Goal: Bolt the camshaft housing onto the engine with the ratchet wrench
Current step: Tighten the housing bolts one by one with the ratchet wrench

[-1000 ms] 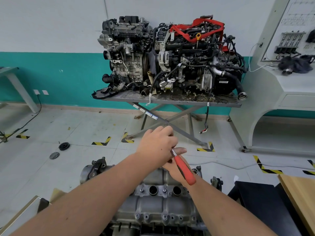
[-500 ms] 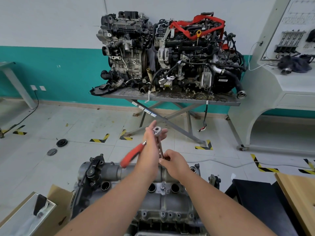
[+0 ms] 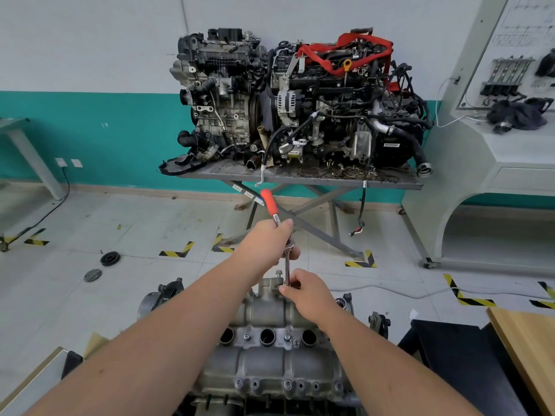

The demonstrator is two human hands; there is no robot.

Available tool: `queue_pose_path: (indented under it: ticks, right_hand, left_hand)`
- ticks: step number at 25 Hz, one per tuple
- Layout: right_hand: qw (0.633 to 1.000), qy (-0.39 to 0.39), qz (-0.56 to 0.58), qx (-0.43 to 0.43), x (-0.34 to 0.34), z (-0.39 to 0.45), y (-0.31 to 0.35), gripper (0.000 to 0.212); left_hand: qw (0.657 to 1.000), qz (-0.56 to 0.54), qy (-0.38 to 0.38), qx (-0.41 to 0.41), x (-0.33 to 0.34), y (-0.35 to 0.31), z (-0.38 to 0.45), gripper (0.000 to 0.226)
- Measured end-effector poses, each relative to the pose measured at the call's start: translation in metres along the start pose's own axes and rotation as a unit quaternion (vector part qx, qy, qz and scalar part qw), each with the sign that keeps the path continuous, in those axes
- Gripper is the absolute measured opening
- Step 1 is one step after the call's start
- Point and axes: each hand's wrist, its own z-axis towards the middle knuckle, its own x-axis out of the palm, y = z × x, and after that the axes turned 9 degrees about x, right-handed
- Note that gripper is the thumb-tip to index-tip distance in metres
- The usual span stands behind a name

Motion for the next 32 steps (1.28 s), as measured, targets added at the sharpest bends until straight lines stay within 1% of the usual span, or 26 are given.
queue_pose_path:
  ticks: [2,3,5,7,9,12,13,14,16,18,20,21,22,23,24,26,28,30,32]
  right_hand:
    - [1.000,-0.001,0.002,-0.002,0.001,0.000,0.001,0.028]
    - [1.000,-0.001,0.002,0.000,0.000,0.000,0.001,0.027]
    - [1.000,0.002,0.003,0.002,0.000,0.000,0.000,0.027]
    - [1.000,0.004,0.003,0.002,0.000,0.000,0.001,0.026]
    - [1.000,0.004,0.006,-0.001,-0.001,-0.001,0.002,0.020]
    - [1.000,0.002,0.004,-0.003,-0.002,-0.003,0.004,0.016]
    - [1.000,-0.001,0.009,-0.007,-0.002,-0.005,0.005,0.017]
    - [1.000,-0.001,0.021,-0.010,-0.002,-0.006,0.005,0.018]
    - [0.999,0.011,0.000,-0.035,-0.002,-0.006,0.005,0.019]
    - [0.999,0.022,-0.023,-0.041,-0.002,-0.007,0.006,0.028]
    - [1.000,0.020,0.009,-0.020,-0.003,-0.007,0.006,0.022]
    - [1.000,0.016,-0.001,-0.010,-0.003,-0.005,0.006,0.016]
    - [1.000,0.014,-0.009,0.003,-0.003,-0.005,0.006,0.016]
    - [1.000,0.013,-0.004,0.017,-0.002,-0.004,0.004,0.018]
    - [1.000,0.011,0.003,0.021,-0.001,-0.004,0.004,0.018]
    - [0.999,0.007,0.016,0.028,0.000,-0.003,0.003,0.021]
    - [1.000,0.002,0.009,0.027,0.001,-0.001,0.002,0.026]
    - [1.000,-0.003,0.008,0.016,0.001,-0.001,0.003,0.030]
    - [1.000,-0.004,0.013,0.011,0.001,-0.001,0.001,0.030]
  left_hand:
    - [0.993,0.109,0.027,0.033,-0.003,-0.008,0.003,0.033]
    - [0.982,0.175,0.044,0.053,-0.005,-0.012,0.004,0.031]
    - [0.945,0.305,0.070,0.098,-0.003,-0.017,0.004,0.029]
    - [0.902,0.398,0.067,0.151,0.001,-0.016,0.001,0.027]
    - [0.866,0.451,0.057,0.208,0.004,-0.007,-0.004,0.026]
    - [0.792,0.533,0.028,0.296,0.004,0.008,-0.007,0.028]
    - [0.777,0.539,0.007,0.326,0.005,0.013,-0.008,0.033]
    - [0.773,0.526,-0.017,0.353,0.006,0.019,-0.010,0.040]
    - [0.797,0.458,-0.072,0.387,0.011,0.030,-0.017,0.049]
    - [0.830,0.382,-0.109,0.391,0.016,0.043,-0.021,0.050]
    - [0.880,0.281,-0.105,0.368,0.018,0.054,-0.023,0.053]
    - [0.907,0.214,-0.097,0.348,0.019,0.057,-0.025,0.052]
    - [0.932,0.143,-0.089,0.322,0.019,0.059,-0.028,0.047]
    - [0.950,0.075,-0.084,0.292,0.021,0.059,-0.031,0.042]
    - [0.960,0.011,-0.091,0.263,0.023,0.058,-0.033,0.039]
    - [0.963,-0.115,-0.126,0.210,0.030,0.056,-0.035,0.040]
    - [0.957,-0.217,-0.134,0.135,0.034,0.049,-0.031,0.045]
    - [0.954,-0.266,-0.123,0.054,0.034,0.041,-0.026,0.050]
    - [0.952,-0.285,-0.109,0.000,0.027,0.037,-0.023,0.052]
